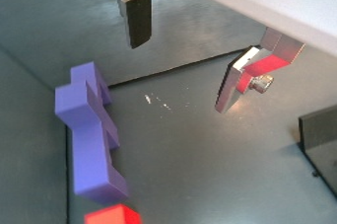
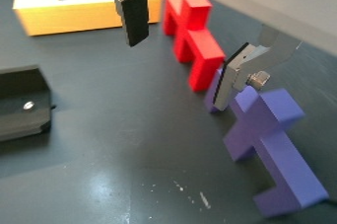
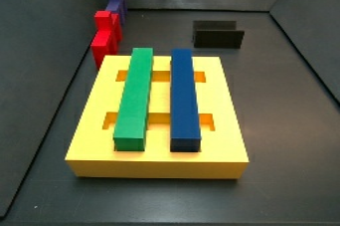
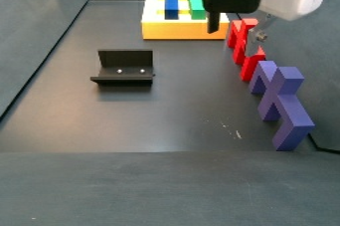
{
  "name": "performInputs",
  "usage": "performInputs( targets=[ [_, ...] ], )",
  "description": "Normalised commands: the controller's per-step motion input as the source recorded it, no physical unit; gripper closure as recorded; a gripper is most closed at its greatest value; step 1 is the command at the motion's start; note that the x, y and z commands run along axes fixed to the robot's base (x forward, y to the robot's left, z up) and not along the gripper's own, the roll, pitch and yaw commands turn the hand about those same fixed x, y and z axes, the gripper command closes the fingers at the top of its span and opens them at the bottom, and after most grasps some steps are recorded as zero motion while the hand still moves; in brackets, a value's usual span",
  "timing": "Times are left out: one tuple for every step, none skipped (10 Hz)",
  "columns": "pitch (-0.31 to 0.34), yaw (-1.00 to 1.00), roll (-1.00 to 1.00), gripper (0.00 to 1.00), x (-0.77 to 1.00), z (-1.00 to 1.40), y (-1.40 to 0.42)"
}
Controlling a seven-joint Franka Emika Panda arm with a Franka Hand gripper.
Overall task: Pick up the purple object. Move up. Move to above the board. Insert the purple object.
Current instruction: Pick up the purple object.
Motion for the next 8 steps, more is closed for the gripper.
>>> performInputs(
  targets=[
    [0.0,-0.78,-0.03,0.0,-0.32,-0.05,0.09],
    [0.0,-0.63,-0.06,0.0,-0.61,-0.25,0.17],
    [0.0,-0.57,-0.08,0.0,-0.68,-0.29,0.21],
    [-0.066,-0.51,-0.08,0.0,-0.77,-0.29,0.23],
    [-0.064,-0.44,-0.15,0.0,-0.49,-0.2,0.32],
    [-0.044,-0.35,-0.16,0.0,-0.31,-0.16,0.37],
    [-0.093,-0.3,-0.13,0.0,-0.5,-0.13,0.36],
    [-0.071,-0.25,-0.13,0.0,-0.31,-0.13,0.33]
  ],
)
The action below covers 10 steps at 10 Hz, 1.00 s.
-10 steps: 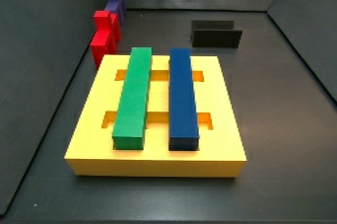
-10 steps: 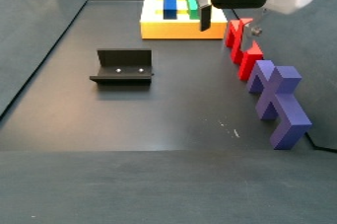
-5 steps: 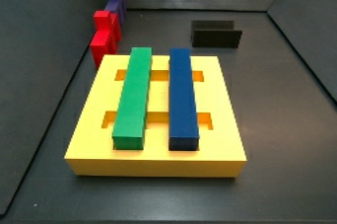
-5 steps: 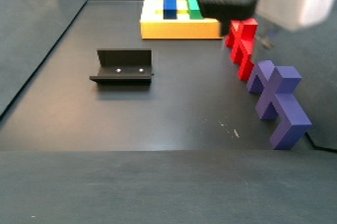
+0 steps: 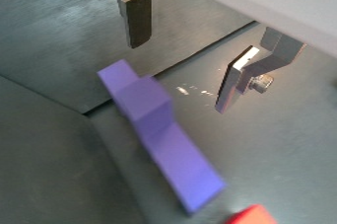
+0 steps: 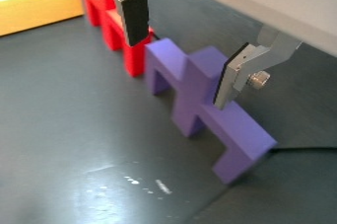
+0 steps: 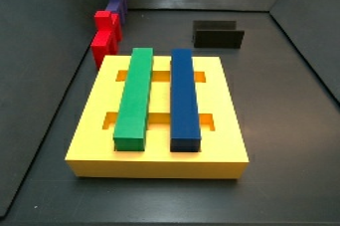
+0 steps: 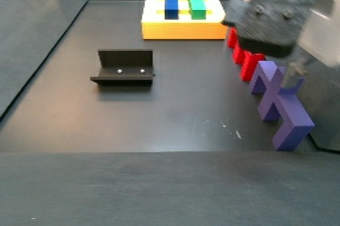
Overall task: Pick up the purple object. Move up. Move to above the board. Insert the purple object.
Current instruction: Pick up the purple object.
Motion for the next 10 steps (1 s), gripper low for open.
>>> performInputs(
  targets=[
    [-0.036,-0.21,-0.07,0.0,-0.22,-0.06,0.18],
    [-0.023,-0.19,0.0,0.0,-0.26,-0.06,0.07],
    [0.0,-0.15,0.0,0.0,-0.09,-0.05,0.08],
    [0.0,-0.09,0.0,0.0,-0.02,0.0,0.04],
    [0.0,-0.03,0.0,0.0,-0.03,0.0,0.0],
    [0.0,-0.01,0.0,0.0,0.0,0.0,0.0],
    [0.0,0.0,0.0,0.0,-0.04,0.0,0.0],
    [0.0,-0.01,0.01,0.0,-0.21,-0.06,0.08],
    [0.003,-0.07,0.0,0.0,-0.35,-0.19,0.2],
    [0.0,-0.05,0.0,0.0,-0.49,-0.31,0.17]
  ],
)
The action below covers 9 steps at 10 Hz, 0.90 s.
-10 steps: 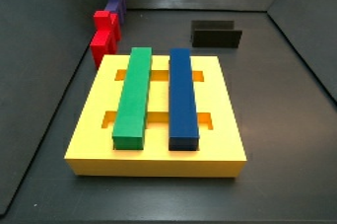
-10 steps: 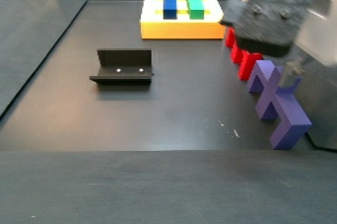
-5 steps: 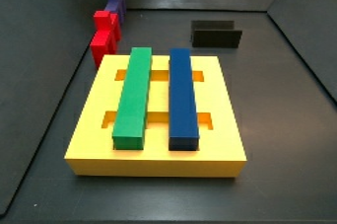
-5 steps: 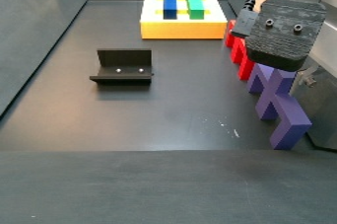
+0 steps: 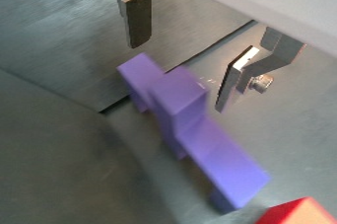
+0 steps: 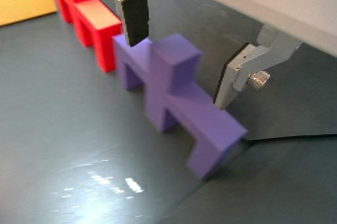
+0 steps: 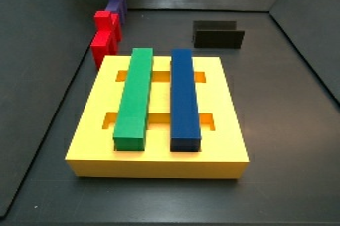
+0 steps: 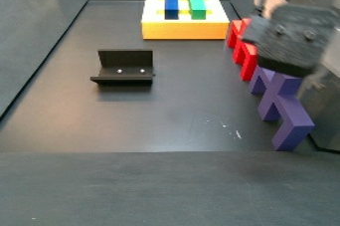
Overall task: Pick up the purple object. Move up. Move to above the board. Insert the purple object.
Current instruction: Pick up the purple object.
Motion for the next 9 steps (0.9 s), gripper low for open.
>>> performInputs(
  targets=[
    [-0.027,0.0,0.0,0.0,0.0,-0.28,0.0],
    [0.034,-0.23,0.1,0.0,0.15,-0.07,-0.27],
    [0.037,-0.29,0.1,0.0,0.12,0.0,-0.28],
    [0.046,-0.31,0.09,0.0,0.0,-0.13,-0.07],
    [0.046,-0.33,0.06,0.0,-0.06,-0.21,0.0],
    [0.0,-0.35,0.01,0.0,-0.23,-0.14,0.0],
    [0.0,-0.38,0.01,0.0,-0.15,-0.14,0.0],
    [0.0,-0.34,0.0,0.0,-0.1,-0.14,0.0],
    [0.0,-0.22,0.0,0.0,0.0,-0.06,0.0]
  ],
)
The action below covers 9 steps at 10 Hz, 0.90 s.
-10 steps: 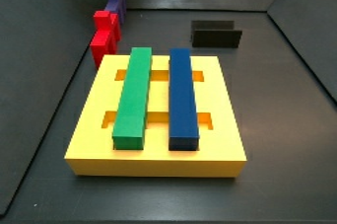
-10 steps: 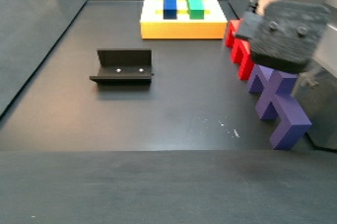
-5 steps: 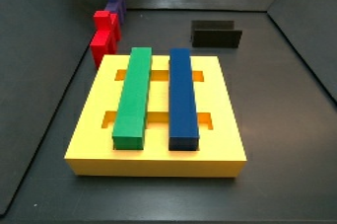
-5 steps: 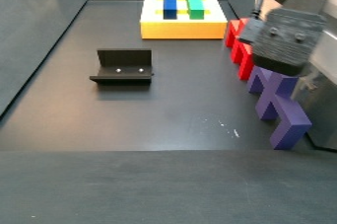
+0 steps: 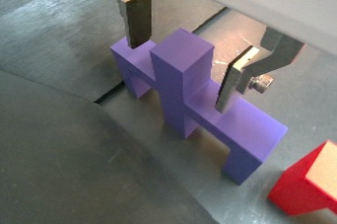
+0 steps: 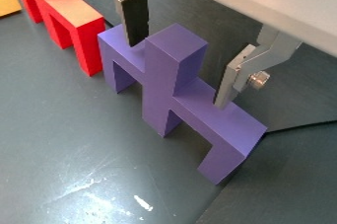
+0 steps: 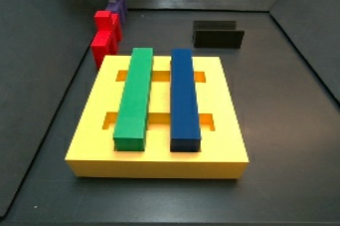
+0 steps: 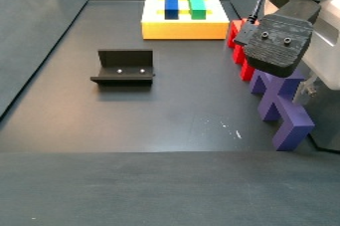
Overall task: Pick up the purple object. Move up. Move to above the board. Insert the purple object.
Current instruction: Pick up the purple object.
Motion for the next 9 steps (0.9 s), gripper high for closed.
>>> performInputs(
  targets=[
    [0.0,-0.1,0.0,0.0,0.0,-0.04,0.0],
    [0.0,0.0,0.0,0.0,0.0,-0.06,0.01],
    [0.0,0.0,0.0,0.0,0.01,-0.05,0.01],
    [0.0,0.0,0.0,0.0,0.02,-0.05,0.0],
    [0.0,0.0,0.0,0.0,0.01,-0.05,0.0],
    [-0.006,0.03,-0.01,0.0,0.01,-0.07,0.0],
    [-0.01,0.05,-0.01,0.0,0.0,-0.08,0.02],
    [-0.009,0.08,-0.01,0.0,0.0,-0.09,0.04],
    [-0.009,0.11,-0.01,0.0,0.0,-0.11,0.06]
  ],
)
